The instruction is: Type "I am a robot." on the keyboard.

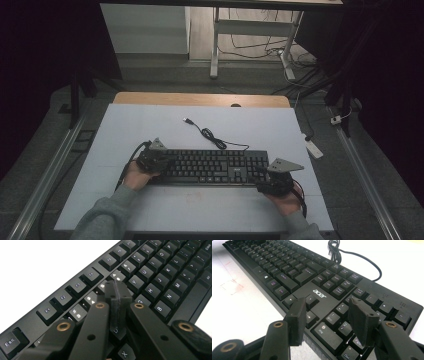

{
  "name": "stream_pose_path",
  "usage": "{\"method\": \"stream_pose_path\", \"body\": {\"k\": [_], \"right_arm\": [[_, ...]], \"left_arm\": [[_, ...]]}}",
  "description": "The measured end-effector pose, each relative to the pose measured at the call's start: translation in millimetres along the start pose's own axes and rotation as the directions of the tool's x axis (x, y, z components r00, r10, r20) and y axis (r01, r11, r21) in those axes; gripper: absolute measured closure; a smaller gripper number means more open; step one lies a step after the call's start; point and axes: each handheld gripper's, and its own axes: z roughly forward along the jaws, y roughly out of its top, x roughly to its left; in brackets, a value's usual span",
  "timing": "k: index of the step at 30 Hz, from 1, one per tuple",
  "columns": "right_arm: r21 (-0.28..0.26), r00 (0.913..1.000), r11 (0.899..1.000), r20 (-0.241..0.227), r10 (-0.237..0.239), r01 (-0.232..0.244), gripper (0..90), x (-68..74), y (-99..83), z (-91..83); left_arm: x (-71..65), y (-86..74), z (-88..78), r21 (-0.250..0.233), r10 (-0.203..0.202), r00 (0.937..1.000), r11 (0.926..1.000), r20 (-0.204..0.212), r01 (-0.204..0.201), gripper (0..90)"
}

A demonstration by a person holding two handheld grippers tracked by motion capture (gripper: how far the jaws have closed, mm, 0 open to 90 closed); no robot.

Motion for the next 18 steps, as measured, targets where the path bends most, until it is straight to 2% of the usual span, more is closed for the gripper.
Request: {"method": "stream_pose_path", "body": {"k": [1, 5, 8, 13, 18], "right_arm": [[0.001, 1.0, 1.0, 0.0, 0.0, 0.0, 49.0, 0.0, -0.1, 0.1], [0.002, 1.0, 1.0, 0.005, -0.002, 0.002, 49.0, 0.4, 0.1, 0.0], [-0.002, 1.0, 1.0, 0.004, -0.004, 0.004, 49.0, 0.4, 0.4, -0.8], [-0.009, 1.0, 1.0, 0.0, -0.001, 0.001, 49.0, 0.1, 0.3, -0.9], [-0.008, 1.0, 1.0, 0.003, -0.003, 0.003, 48.9, 0.4, 0.5, -1.3]], "left_arm": [[-0.3, -0.4, 1.3, 0.01, -0.002, 1.0, 0.9999, -0.005, 0.002, 89.0], [-1.3, -0.2, 0.9, -0.001, -0.008, 0.9999, 1.0, -0.008, 0.008, 89.0], [-2.8, 1.4, -6.0, -0.046, -0.009, 1.0, 0.9989, 0.002, 0.009, 88.6], [-5.5, 3.9, -25.0, -0.117, -0.013, 0.9997, 0.993, 0.02, 0.016, 71.7], [-9.5, 2.8, -41.5, -0.139, -0.023, 0.9991, 0.9899, 0.035, 0.027, 52.2]]}}
